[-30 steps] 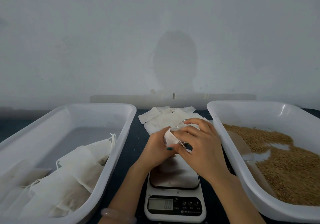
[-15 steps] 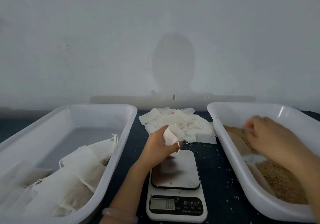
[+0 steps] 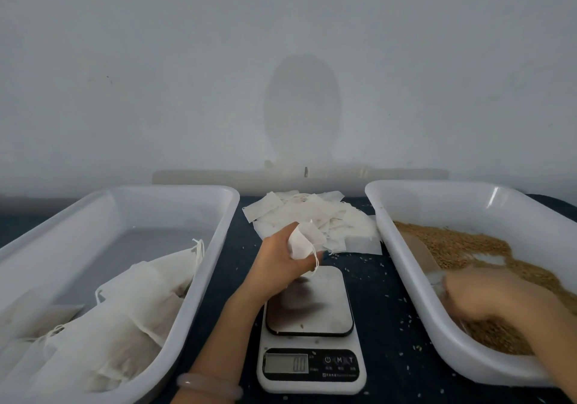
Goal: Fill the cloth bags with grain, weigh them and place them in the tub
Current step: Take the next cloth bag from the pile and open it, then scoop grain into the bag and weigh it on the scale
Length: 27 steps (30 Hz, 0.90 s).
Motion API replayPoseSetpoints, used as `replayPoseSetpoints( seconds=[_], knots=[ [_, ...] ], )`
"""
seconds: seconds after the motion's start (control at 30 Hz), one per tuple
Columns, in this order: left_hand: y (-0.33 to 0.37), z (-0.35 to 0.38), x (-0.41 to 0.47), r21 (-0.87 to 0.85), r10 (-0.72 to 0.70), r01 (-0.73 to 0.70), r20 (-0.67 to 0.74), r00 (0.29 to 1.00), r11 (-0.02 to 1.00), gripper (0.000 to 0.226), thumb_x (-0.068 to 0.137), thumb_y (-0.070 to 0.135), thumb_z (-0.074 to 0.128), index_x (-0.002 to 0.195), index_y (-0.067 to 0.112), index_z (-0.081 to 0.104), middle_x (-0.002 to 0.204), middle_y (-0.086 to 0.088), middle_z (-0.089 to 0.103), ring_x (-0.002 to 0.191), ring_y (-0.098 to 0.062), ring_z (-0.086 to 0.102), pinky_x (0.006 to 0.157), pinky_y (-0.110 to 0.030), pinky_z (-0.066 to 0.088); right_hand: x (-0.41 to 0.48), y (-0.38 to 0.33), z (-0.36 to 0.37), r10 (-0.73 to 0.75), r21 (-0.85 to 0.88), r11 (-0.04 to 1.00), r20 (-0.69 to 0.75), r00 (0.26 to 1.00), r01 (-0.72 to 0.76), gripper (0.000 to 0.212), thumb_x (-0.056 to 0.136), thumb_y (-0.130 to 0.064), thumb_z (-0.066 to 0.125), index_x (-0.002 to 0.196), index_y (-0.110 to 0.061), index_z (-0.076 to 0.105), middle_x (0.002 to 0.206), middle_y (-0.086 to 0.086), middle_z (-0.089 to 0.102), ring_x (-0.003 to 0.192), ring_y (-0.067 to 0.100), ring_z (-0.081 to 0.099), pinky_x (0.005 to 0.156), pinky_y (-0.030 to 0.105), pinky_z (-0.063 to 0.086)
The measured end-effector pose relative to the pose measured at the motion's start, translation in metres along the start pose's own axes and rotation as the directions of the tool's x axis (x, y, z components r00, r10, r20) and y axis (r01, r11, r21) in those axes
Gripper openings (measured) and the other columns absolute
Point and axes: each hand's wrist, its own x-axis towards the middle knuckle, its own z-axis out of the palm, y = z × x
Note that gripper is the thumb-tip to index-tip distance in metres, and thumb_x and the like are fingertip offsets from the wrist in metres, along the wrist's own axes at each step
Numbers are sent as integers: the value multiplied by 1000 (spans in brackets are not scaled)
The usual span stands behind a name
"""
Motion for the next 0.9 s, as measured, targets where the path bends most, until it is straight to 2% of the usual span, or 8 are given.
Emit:
replayPoseSetpoints(
  seconds=[0.1, 0.17, 0.33, 0.5, 0.6, 0.8, 0.87, 0.9],
  knots=[
    [1, 0, 0, 0, 9, -9, -8, 1000, 1000, 32, 75, 37, 82, 101, 35, 62, 83, 10, 71, 81, -12, 69, 55, -15, 49, 7, 8, 5, 29, 18, 999, -13, 999, -29, 27, 101, -27, 42, 124, -31, 57, 106, -7, 63, 89, 8, 58, 85, 20, 50],
    [0, 0, 0, 12, 11, -11, -7, 1000, 1000, 32, 73, 40, 80, 99, 36, 61, 84, 11, 71, 81, -12, 69, 59, -19, 54, 9, 11, 4, 29, 68, 997, 14, 999, -30, 35, 102, -18, 41, 135, -23, 52, 92, -7, 56, 75, 5, 50, 65, 15, 43],
    [-2, -1, 0, 37, 22, -22, -6, 1000, 999, 32, 70, 43, 78, 96, 39, 60, 84, 15, 69, 80, -7, 66, 60, -16, 53, 14, 8, 5, -14, 200, 980, 35, 999, 6, 18, 102, -16, 43, 87, -17, 53, 82, -4, 58, 66, 6, 54, 56, 15, 43],
    [-1, -1, -1, 42, 24, -24, -4, 1000, 999, 34, 72, 41, 79, 101, 38, 61, 84, 14, 69, 81, -10, 66, 55, -13, 48, 12, 7, 5, 7, 348, 937, -10, 1000, -4, 11, 103, -13, 40, 102, -4, 48, 75, 2, 59, 51, 8, 53, 44, 17, 42],
    [0, -2, -2, 53, 20, -19, -5, 1000, 998, 32, 73, 41, 79, 99, 36, 62, 84, 13, 70, 80, -10, 67, 55, -15, 49, 9, 15, 9, 68, 402, 916, -158, 985, 1, 25, 104, -24, 42, 117, -3, 41, 73, 1, 61, 50, 8, 54, 43, 19, 42],
    [6, -7, -5, 45, 18, -17, -9, 1000, 999, 29, 70, 43, 77, 94, 41, 60, 81, 20, 69, 78, 0, 65, 50, -12, 47, 1, 75, 48, 134, 297, 953, -594, 793, 62, 35, 92, -63, 34, 97, -38, 57, 53, -8, 61, 39, 7, 57, 39, 28, 49],
    [5, -8, -5, 46, 18, -18, -10, 1000, 999, 27, 74, 37, 78, 94, 41, 60, 80, 17, 70, 76, -2, 65, 48, -12, 45, 9, 113, 71, 194, 305, 953, -599, 777, -3, 53, 83, -76, 22, 91, -43, 62, 51, -14, 57, 43, 3, 54, 43, 32, 49],
    [5, -7, -4, 46, 18, -18, -11, 1000, 999, 27, 75, 36, 79, 94, 40, 61, 79, 15, 70, 75, -4, 66, 48, -13, 45, 18, 135, 85, 228, 338, 940, -513, 827, -50, 58, 79, -83, 18, 90, -47, 62, 54, -16, 59, 47, 1, 56, 47, 32, 51]
  ],
)
